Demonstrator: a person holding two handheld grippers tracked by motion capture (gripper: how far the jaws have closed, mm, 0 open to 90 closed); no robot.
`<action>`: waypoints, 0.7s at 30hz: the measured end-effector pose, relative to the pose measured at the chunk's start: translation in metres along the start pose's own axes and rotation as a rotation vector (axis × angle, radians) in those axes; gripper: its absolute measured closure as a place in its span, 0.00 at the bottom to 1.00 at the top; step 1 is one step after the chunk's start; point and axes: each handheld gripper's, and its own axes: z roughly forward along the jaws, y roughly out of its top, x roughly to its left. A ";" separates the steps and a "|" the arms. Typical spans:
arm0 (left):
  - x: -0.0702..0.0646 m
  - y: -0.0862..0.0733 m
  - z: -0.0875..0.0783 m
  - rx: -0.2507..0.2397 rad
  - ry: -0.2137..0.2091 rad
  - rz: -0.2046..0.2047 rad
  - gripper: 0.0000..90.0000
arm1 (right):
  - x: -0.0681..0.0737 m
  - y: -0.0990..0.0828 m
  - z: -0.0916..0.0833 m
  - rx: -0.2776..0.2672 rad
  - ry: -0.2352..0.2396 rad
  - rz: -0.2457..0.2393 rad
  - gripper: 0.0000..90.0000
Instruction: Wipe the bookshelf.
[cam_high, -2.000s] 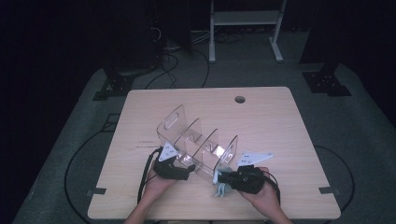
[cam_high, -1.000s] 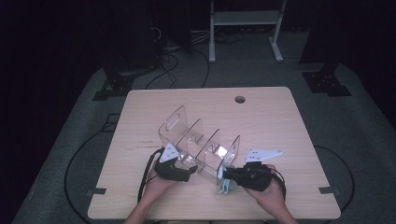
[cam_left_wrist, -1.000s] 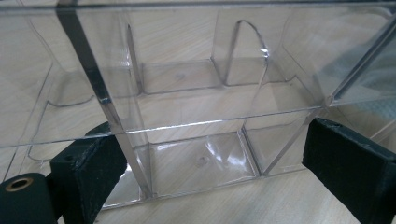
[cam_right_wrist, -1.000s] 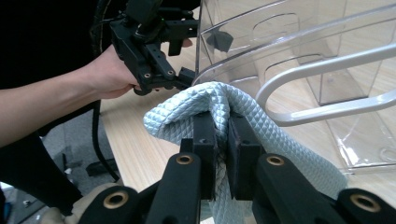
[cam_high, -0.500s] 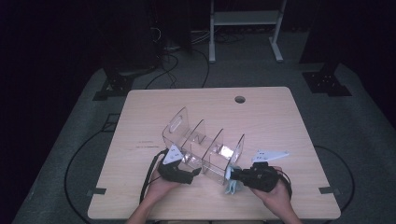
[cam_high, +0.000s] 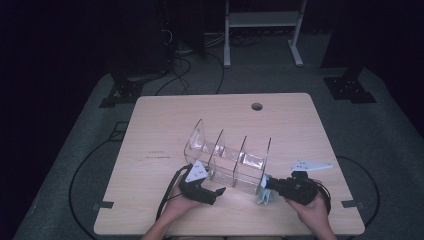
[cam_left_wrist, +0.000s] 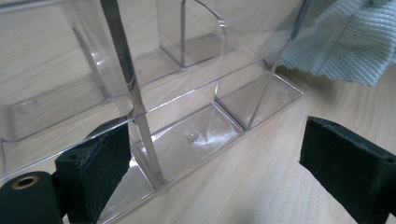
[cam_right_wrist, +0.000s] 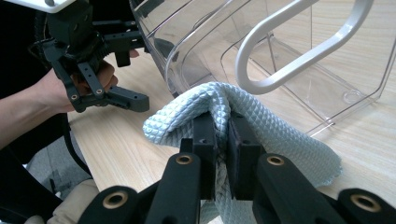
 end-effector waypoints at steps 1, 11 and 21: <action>0.000 0.000 -0.001 0.000 -0.002 -0.001 0.10 | 0.000 0.000 -0.001 -0.002 0.004 0.004 0.92; 0.012 -0.004 -0.023 -0.005 0.004 -0.031 0.09 | 0.002 -0.001 -0.001 -0.005 0.009 -0.002 0.92; 0.025 -0.008 -0.052 -0.038 0.030 -0.046 0.09 | 0.002 -0.001 0.000 -0.001 0.015 0.003 0.92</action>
